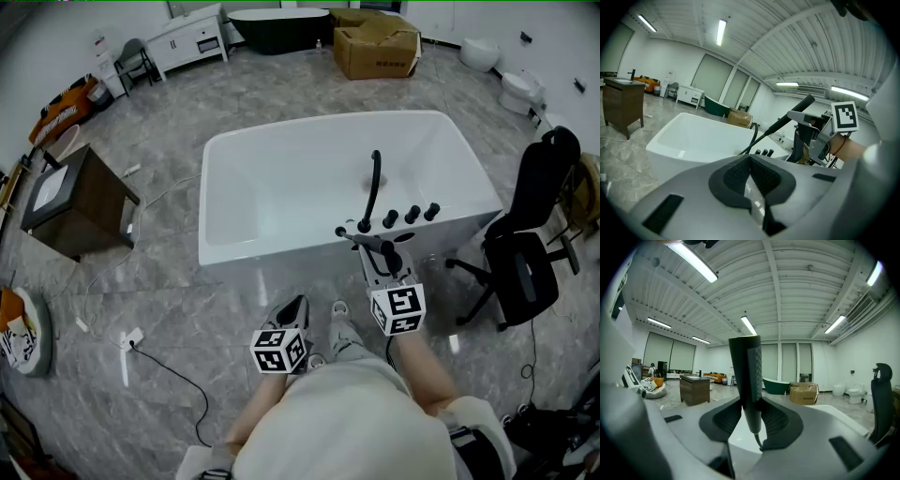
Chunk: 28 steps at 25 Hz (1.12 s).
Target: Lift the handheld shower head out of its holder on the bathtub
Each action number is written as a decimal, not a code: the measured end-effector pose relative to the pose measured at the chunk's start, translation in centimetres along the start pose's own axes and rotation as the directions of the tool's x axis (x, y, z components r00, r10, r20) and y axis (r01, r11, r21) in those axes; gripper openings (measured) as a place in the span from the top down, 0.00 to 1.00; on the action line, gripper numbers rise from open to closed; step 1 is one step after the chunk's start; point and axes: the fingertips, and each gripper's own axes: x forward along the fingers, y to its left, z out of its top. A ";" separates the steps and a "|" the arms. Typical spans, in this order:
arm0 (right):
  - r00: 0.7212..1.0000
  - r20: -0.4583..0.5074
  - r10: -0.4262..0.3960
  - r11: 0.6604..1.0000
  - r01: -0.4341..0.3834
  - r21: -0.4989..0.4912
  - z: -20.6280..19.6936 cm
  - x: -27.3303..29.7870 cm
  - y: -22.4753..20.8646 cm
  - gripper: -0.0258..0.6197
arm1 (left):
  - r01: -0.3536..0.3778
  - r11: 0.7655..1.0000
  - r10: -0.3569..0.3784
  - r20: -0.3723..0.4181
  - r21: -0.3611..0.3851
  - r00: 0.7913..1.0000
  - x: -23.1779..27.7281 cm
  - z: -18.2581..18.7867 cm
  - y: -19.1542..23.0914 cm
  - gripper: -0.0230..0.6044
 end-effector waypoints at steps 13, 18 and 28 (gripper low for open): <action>0.987 0.158 -0.026 1.000 0.026 0.005 5.5 -6.9 0.5 0.74 | 0.006 0.999 -0.006 0.011 0.034 1.000 -2.3 -1.0 -0.8 0.93; 0.971 0.239 -0.025 1.000 0.025 0.000 7.8 -8.9 0.2 0.74 | 0.008 0.999 -0.009 0.023 0.049 1.000 -2.7 -0.9 -1.3 0.93; 0.954 0.298 -0.021 1.000 0.021 0.003 9.6 -10.2 0.4 0.74 | -0.004 0.999 0.003 0.030 0.039 1.000 -3.2 -1.0 -0.9 0.93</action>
